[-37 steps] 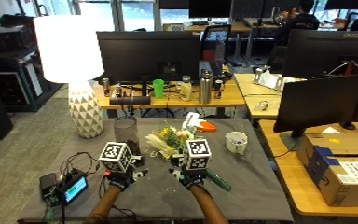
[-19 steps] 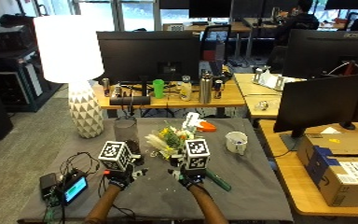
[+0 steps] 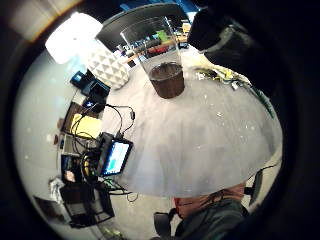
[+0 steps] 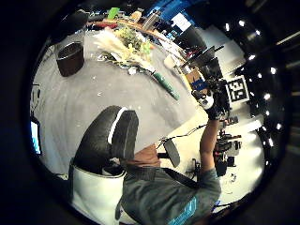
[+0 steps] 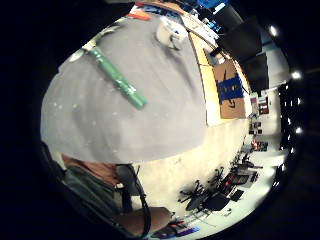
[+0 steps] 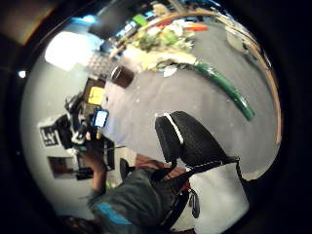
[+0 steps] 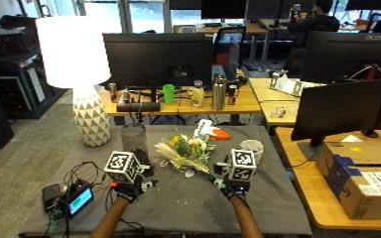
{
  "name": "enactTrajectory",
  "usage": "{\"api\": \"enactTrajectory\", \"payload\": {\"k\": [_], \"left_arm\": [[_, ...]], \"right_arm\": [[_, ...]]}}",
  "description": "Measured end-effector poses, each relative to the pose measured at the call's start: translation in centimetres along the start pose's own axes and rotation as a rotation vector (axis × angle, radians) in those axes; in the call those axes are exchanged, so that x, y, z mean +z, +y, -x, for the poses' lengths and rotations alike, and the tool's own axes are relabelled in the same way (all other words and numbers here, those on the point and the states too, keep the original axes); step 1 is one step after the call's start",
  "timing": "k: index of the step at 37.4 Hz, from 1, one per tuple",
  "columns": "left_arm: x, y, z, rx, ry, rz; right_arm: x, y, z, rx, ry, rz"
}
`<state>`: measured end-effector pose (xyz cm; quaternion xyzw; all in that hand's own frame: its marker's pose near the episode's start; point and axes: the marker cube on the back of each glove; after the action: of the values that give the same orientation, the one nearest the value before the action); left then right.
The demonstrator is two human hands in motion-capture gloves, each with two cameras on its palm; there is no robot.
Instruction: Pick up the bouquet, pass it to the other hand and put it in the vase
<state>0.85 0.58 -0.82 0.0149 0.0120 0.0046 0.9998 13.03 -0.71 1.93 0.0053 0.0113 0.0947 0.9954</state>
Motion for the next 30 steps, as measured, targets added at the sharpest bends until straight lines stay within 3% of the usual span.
{"api": "enactTrajectory", "payload": {"k": [10,19,27,30], "left_arm": [[0.1,0.2,-0.6,0.006,-0.006,-0.013],[0.4,0.3,-0.4,-0.004,-0.019,0.000],[1.2,0.3,0.1,-0.018,-0.012,0.018],[1.6,0.4,0.2,-0.024,-0.005,0.024]], "right_arm": [[5.3,-3.8,-7.2,0.181,-0.130,-0.053],[13.7,-6.4,-8.6,0.256,-0.146,0.105],[11.2,-2.4,-5.4,0.329,-0.074,0.158],[11.8,-2.9,-5.0,0.335,-0.057,0.156]]}}
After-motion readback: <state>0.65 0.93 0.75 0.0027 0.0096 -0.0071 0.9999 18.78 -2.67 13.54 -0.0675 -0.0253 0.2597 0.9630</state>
